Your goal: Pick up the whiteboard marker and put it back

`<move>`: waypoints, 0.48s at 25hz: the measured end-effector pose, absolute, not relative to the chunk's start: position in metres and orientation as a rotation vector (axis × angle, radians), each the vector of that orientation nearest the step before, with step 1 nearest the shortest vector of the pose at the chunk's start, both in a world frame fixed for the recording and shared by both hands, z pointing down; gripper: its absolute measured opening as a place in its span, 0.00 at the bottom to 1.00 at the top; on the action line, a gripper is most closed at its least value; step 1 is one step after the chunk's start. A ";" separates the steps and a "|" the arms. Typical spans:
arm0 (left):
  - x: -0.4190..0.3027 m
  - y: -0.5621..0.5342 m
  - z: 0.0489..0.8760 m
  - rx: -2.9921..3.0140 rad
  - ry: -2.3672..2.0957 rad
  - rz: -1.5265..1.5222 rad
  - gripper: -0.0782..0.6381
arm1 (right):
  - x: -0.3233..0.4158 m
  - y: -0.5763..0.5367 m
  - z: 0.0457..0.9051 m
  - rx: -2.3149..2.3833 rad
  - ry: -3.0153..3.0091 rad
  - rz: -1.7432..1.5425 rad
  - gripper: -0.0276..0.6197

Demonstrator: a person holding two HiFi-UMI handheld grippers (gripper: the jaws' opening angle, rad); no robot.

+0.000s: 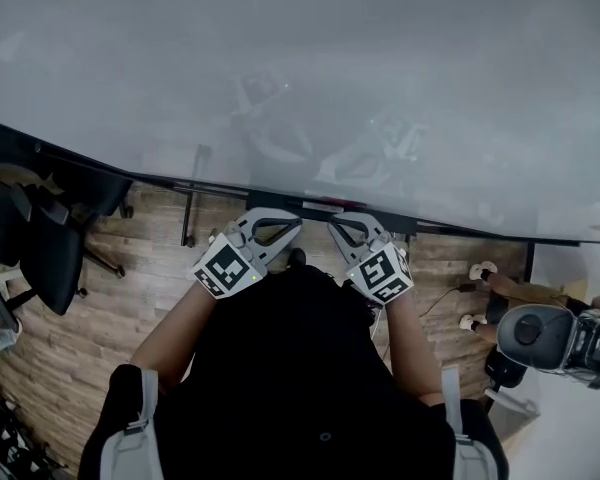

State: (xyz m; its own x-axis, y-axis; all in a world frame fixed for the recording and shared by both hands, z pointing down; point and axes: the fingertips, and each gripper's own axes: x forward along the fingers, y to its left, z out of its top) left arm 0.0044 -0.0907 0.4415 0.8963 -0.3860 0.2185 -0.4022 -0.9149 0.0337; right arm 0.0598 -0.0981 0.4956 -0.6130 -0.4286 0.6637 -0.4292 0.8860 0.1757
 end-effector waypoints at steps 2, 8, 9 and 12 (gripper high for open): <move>0.001 -0.087 0.449 3.025 -0.605 0.425 0.13 | 0.055 -0.100 0.506 0.589 -2.273 0.002 0.07; -0.011 -0.081 0.462 3.038 -0.577 0.488 0.13 | 0.041 -0.099 0.532 0.521 -2.233 0.037 0.08; -0.013 -0.081 0.463 3.032 -0.585 0.485 0.13 | 0.039 -0.100 0.534 0.519 -2.227 0.027 0.08; -0.017 -0.081 0.464 3.013 -0.606 0.476 0.13 | 0.036 -0.101 0.543 0.502 -2.195 -0.011 0.08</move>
State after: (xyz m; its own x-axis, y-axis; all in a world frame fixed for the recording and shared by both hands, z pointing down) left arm -0.0170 -0.0807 0.4641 0.8773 -0.3727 0.3025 -0.3824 -0.9235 -0.0288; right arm 0.0355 -0.1005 0.5426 -0.5484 -0.3580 0.7557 -0.3504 0.9189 0.1810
